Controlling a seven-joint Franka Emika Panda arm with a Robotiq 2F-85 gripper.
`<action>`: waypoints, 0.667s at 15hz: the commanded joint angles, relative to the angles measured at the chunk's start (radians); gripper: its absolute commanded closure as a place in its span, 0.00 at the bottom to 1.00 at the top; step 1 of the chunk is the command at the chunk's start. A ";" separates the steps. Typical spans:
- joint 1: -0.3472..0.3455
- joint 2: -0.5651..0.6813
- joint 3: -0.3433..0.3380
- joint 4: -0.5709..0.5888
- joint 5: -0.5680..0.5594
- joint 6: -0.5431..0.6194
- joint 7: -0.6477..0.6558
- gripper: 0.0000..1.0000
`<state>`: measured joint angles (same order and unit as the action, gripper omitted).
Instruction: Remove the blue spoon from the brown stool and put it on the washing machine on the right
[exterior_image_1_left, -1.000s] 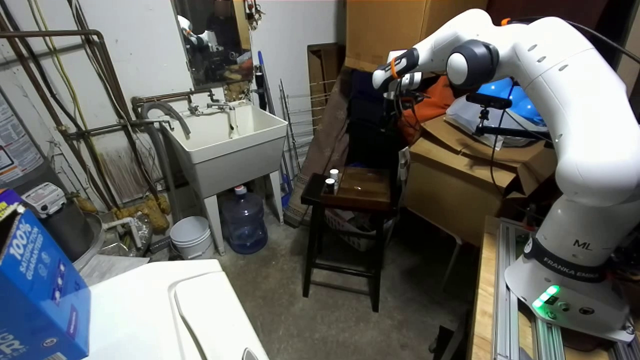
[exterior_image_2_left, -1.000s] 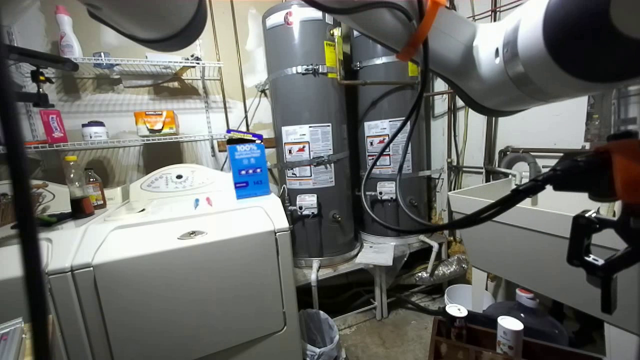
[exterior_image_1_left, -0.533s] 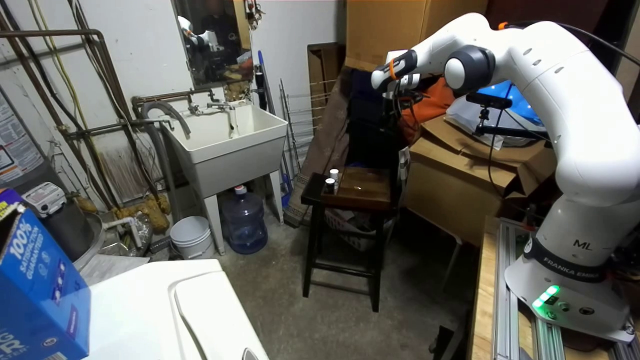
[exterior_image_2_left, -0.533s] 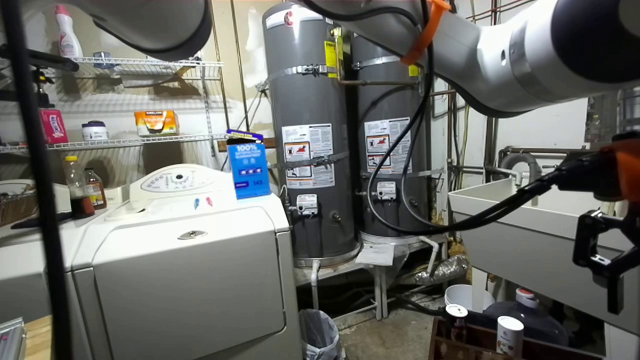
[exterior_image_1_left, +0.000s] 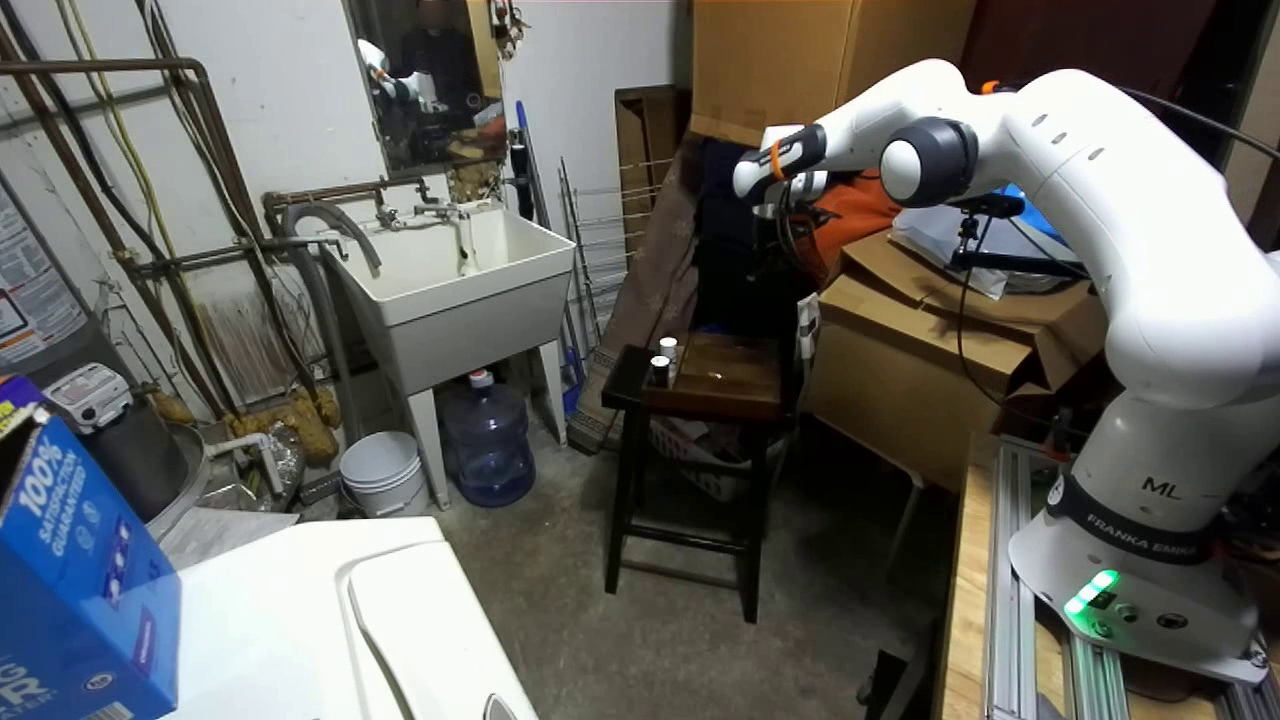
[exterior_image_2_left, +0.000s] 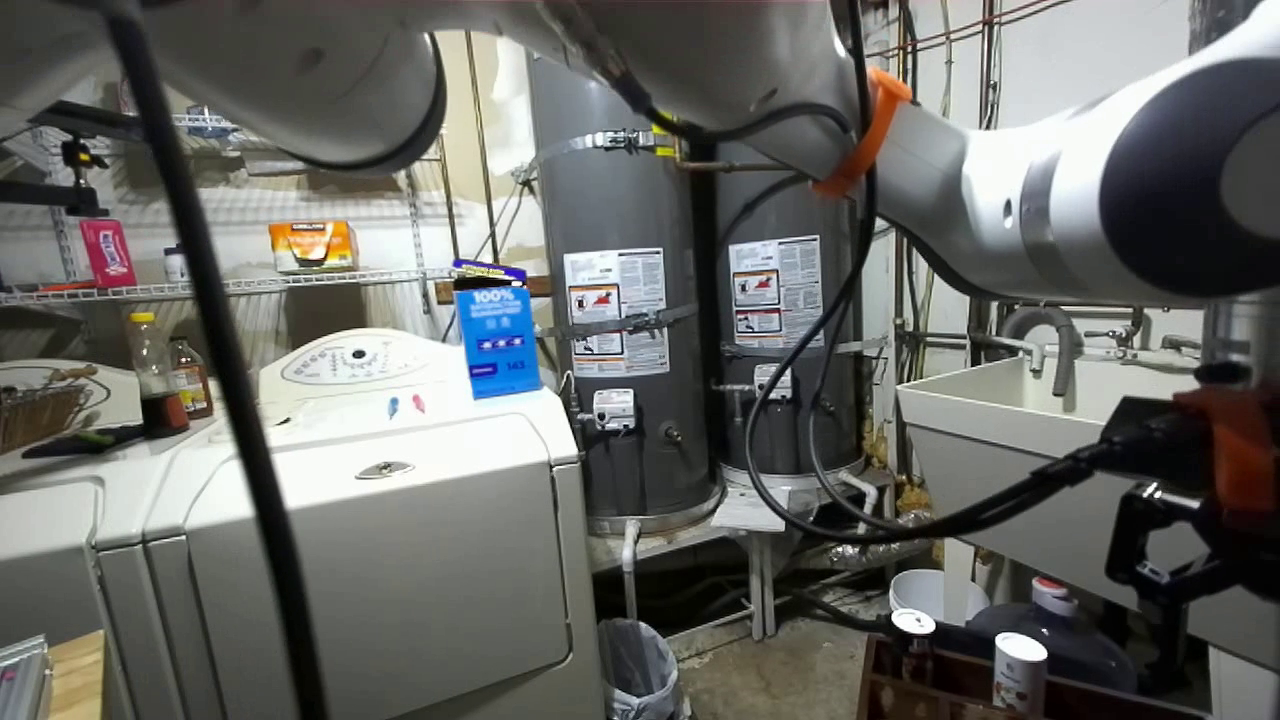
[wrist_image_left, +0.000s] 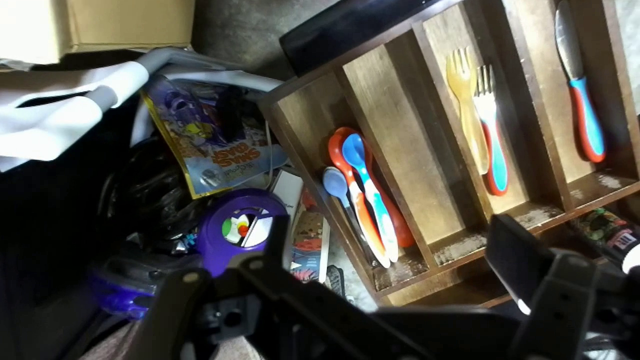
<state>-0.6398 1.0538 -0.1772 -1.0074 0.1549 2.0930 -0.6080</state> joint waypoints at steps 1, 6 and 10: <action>-0.039 0.174 0.047 0.236 0.037 -0.093 0.010 0.00; -0.027 0.168 0.042 0.171 0.018 -0.068 0.020 0.00; -0.030 0.187 0.046 0.204 0.021 -0.095 0.022 0.00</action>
<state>-0.6662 1.2153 -0.1359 -0.8358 0.1732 2.0257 -0.5878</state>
